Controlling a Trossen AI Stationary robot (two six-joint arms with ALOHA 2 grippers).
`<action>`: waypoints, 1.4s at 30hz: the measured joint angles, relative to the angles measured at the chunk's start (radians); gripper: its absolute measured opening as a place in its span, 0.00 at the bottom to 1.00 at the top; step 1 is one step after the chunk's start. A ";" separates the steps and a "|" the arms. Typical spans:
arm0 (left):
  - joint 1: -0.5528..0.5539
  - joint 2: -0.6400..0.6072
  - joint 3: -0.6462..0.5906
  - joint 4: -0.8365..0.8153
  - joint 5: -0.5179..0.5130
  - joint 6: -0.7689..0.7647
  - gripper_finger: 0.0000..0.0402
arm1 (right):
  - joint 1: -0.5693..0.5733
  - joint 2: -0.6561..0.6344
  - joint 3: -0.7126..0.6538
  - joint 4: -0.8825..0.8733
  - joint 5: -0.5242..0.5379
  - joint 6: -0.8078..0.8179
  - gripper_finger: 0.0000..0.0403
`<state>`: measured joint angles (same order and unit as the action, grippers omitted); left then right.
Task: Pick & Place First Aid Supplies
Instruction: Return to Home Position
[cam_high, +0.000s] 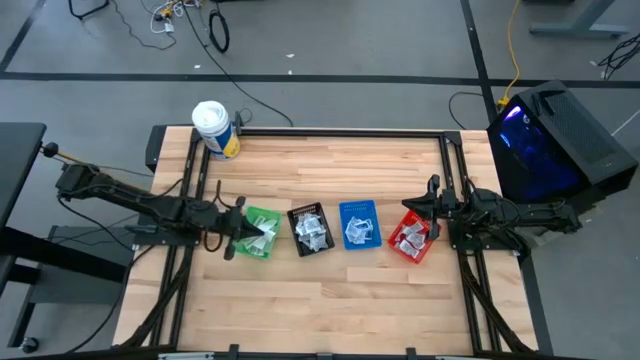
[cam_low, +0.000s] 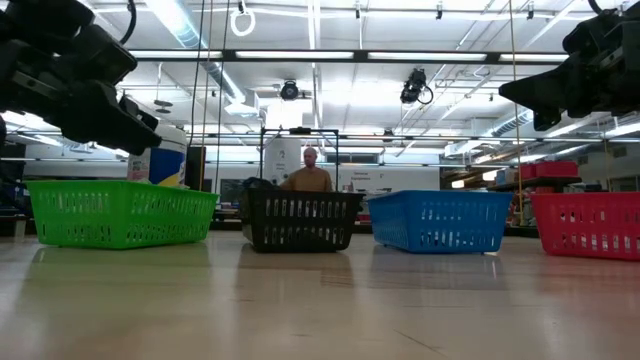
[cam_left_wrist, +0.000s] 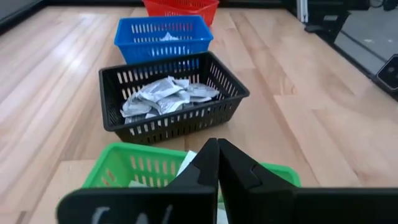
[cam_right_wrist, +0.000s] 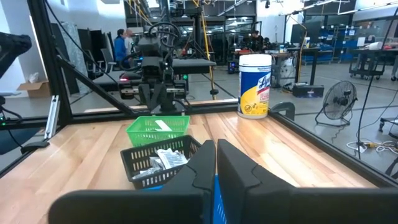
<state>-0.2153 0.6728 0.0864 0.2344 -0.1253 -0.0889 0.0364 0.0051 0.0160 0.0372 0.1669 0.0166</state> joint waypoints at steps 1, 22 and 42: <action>0.000 -0.015 -0.005 0.001 0.000 0.002 0.02 | 0.000 0.000 0.000 0.000 0.000 0.000 0.06; 0.046 -0.222 -0.031 -0.034 0.196 0.132 0.01 | 0.000 0.000 0.000 0.000 0.000 0.000 0.06; 0.053 -0.408 -0.078 -0.110 0.194 0.216 0.01 | 0.000 0.000 0.000 0.000 0.000 0.000 0.06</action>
<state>-0.1620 0.2647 0.0086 0.1243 0.0686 0.1267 0.0362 0.0051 0.0158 0.0372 0.1673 0.0166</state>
